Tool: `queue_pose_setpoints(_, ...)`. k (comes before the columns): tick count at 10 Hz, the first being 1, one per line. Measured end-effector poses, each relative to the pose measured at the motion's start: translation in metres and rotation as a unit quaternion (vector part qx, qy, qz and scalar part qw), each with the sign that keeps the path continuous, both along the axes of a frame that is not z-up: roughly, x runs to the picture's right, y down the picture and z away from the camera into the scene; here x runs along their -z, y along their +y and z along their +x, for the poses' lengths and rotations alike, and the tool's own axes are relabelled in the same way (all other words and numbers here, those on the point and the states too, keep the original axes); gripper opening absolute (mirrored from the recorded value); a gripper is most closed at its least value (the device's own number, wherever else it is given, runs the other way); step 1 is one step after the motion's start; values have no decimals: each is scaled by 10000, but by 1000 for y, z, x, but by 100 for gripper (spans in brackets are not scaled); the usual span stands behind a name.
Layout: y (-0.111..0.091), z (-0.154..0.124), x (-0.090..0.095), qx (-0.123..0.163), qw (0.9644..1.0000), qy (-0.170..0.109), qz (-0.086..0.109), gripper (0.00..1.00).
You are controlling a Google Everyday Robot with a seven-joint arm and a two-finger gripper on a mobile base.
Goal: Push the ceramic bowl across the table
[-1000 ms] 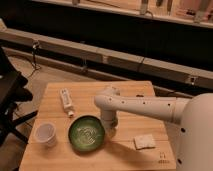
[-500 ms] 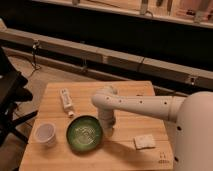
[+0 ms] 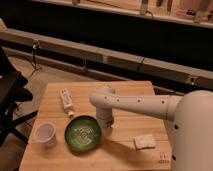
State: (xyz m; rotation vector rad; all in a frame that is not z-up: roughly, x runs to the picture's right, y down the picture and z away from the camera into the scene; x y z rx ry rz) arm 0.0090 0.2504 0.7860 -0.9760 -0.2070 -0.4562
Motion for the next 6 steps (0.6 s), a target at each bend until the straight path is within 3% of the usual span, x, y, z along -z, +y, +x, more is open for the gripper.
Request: queue_pose_setpoints(6, -3, -11, 0, 53, 9999, -112, -23, 8)
